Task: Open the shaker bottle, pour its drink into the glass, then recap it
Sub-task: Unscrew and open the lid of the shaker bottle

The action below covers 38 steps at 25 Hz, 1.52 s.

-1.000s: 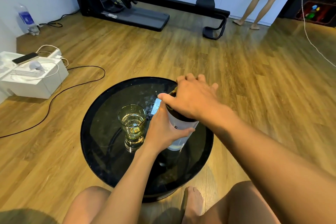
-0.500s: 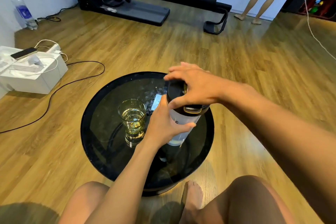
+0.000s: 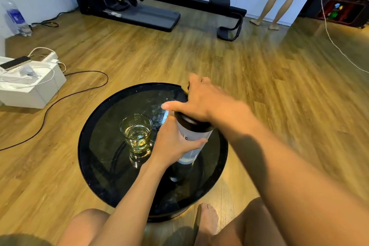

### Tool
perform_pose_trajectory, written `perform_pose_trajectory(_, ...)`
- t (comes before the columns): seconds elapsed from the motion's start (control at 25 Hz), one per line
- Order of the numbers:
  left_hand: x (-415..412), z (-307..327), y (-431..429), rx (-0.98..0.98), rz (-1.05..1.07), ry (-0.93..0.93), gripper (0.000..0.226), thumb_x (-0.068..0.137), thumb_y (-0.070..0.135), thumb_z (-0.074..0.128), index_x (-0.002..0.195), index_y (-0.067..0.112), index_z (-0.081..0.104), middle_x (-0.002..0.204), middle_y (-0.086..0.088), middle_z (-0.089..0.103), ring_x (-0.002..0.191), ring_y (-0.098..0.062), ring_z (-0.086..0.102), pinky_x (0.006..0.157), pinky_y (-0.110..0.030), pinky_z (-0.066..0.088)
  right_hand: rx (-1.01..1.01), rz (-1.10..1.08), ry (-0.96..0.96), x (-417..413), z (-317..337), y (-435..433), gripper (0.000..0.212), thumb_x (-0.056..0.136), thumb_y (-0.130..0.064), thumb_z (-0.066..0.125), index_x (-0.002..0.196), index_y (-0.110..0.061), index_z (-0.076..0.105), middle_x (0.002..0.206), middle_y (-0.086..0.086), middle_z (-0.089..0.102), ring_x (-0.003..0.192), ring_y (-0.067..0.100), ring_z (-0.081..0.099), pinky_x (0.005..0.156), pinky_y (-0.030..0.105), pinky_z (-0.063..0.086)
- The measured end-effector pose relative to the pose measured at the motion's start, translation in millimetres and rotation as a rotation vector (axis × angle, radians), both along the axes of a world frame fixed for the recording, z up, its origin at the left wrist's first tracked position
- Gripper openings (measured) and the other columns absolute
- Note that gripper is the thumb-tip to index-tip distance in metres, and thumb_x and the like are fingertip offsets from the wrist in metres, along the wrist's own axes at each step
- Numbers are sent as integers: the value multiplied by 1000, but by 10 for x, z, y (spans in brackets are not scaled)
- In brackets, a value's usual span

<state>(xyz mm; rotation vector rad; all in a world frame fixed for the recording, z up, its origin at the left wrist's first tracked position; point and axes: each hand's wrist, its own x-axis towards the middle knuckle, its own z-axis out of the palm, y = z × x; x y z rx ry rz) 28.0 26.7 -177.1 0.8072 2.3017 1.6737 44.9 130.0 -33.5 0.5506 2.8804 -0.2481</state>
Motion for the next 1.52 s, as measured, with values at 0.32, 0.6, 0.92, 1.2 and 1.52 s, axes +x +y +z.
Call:
perform_pose_trajectory(0.32, -11, 16, 1, 10, -31, 12, 70, 57, 47, 86, 118, 39, 51, 112, 15, 63, 108, 3, 58, 88, -16, 47, 25, 67, -38, -4, -7, -23, 106, 62, -91, 41, 144, -25, 35, 148, 9, 43, 138, 37, 33, 104, 66, 25)
perform_pose_trajectory(0.6, -14, 20, 7, -9, -12, 24, 81, 59, 49, 86, 125, 19, 52, 112, 10, 63, 107, -4, 60, 86, -19, 50, -134, 423, 307, 144, 7, 111, 66, 68, -85, 42, 108, -40, 69, 122, -16, 66, 121, 12, 52, 104, 49, 33)
perform_pose_trajectory(0.92, 8, 39, 7, -17, 4, -23, 75, 50, 56, 79, 110, 16, 59, 100, 9, 66, 96, -4, 63, 70, -16, 45, 1, 298, 321, 102, -136, -119, 25, 81, -37, 47, 86, -30, 71, 108, -15, 68, 114, 14, 53, 106, 47, 18)
perform_pose_trajectory(1.2, 12, 68, -27, 6, 9, -20, 83, 53, 51, 86, 120, 32, 42, 110, 15, 62, 101, 7, 58, 75, -11, 47, -52, 123, 232, 93, -111, -68, 44, 91, -37, 39, 129, -25, 56, 134, 4, 45, 128, 29, 34, 89, 47, 27)
perform_pose_trajectory(1.52, -16, 39, -18, 4, -6, 27, 78, 56, 45, 88, 118, 25, 45, 109, 7, 64, 101, -5, 61, 81, -26, 52, 17, 135, 196, 102, -21, -41, 64, 92, -53, 51, 138, -11, 40, 140, 17, 48, 133, 36, 39, 104, 41, 33)
